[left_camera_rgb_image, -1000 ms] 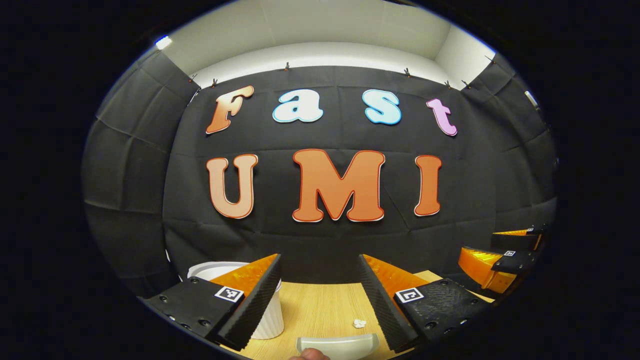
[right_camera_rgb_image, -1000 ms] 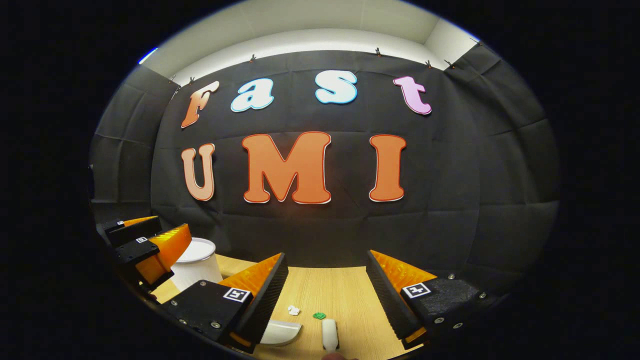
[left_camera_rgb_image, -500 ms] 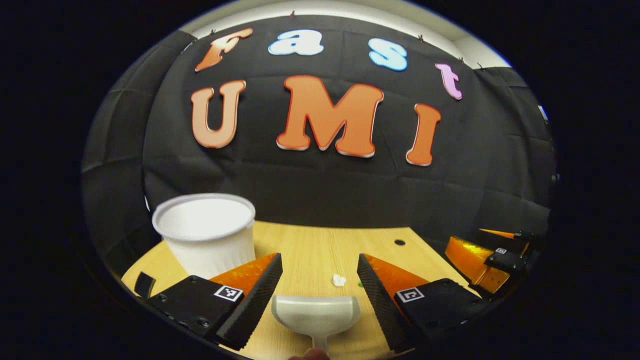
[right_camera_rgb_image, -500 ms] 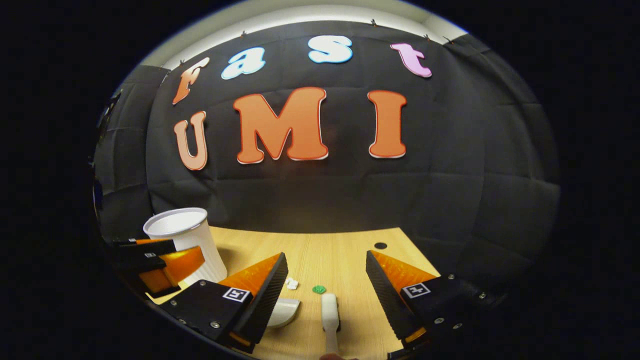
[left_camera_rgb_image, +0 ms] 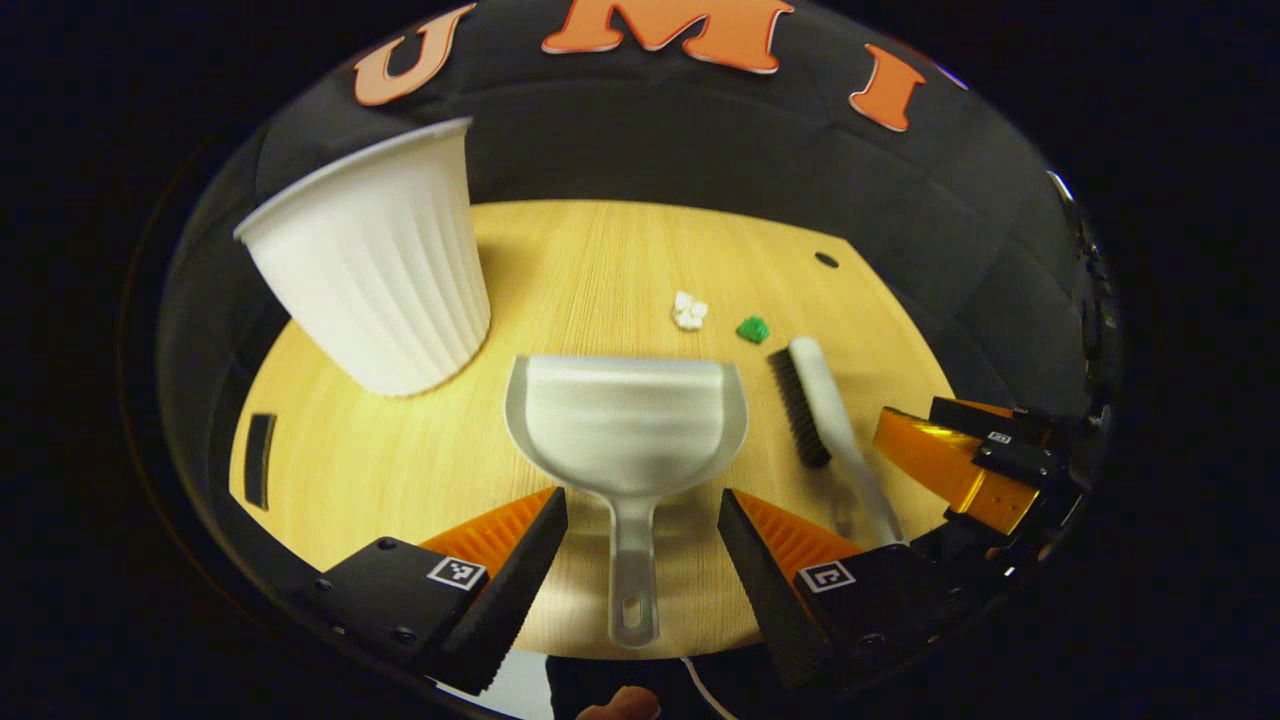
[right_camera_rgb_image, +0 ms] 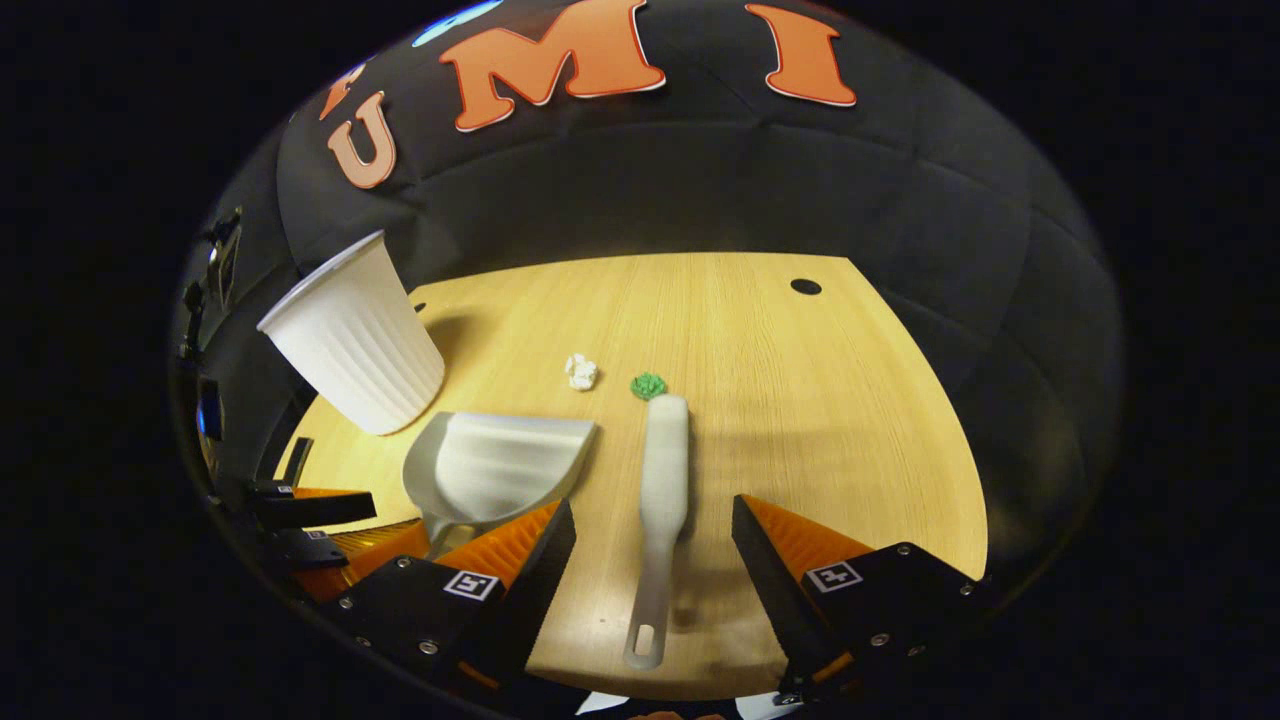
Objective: Pick up the small broom and dustpan from the desktop, sweep the trash into the dustpan with the broom, and then empty the trash into the garbage bin.
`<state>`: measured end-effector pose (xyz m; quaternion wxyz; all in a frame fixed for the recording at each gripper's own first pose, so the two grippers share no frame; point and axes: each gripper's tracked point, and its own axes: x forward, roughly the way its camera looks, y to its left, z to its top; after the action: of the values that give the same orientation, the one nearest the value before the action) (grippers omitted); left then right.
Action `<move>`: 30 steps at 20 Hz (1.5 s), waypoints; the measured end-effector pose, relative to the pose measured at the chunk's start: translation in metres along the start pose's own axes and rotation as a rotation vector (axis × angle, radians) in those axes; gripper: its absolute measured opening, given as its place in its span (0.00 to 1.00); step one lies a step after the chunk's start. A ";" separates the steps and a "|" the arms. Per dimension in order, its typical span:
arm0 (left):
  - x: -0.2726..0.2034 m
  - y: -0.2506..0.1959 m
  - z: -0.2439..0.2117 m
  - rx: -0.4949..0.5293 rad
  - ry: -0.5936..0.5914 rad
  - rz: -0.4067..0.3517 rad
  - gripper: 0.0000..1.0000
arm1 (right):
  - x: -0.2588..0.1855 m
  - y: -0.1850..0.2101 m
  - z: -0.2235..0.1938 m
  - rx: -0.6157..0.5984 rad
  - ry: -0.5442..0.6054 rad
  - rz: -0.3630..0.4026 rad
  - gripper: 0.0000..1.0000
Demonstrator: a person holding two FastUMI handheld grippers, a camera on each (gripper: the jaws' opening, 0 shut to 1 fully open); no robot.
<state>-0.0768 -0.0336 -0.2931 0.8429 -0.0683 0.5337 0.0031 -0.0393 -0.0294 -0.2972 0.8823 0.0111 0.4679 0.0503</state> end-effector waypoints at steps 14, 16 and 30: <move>0.054 0.014 0.054 0.118 0.337 -0.018 0.95 | 0.084 -0.012 -0.039 0.007 0.274 -0.162 0.95; 0.055 0.021 0.053 0.147 0.368 0.015 0.95 | 0.087 -0.011 -0.040 0.003 0.295 -0.163 0.93; 0.048 0.048 0.100 0.397 0.331 -0.036 0.31 | 0.112 -0.047 -0.006 0.009 0.319 -0.123 0.31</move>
<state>0.0304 0.0230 -0.2995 0.7408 0.0897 0.6533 -0.1279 0.0216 -0.0656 -0.3963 0.7981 -0.0219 0.6021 -0.0048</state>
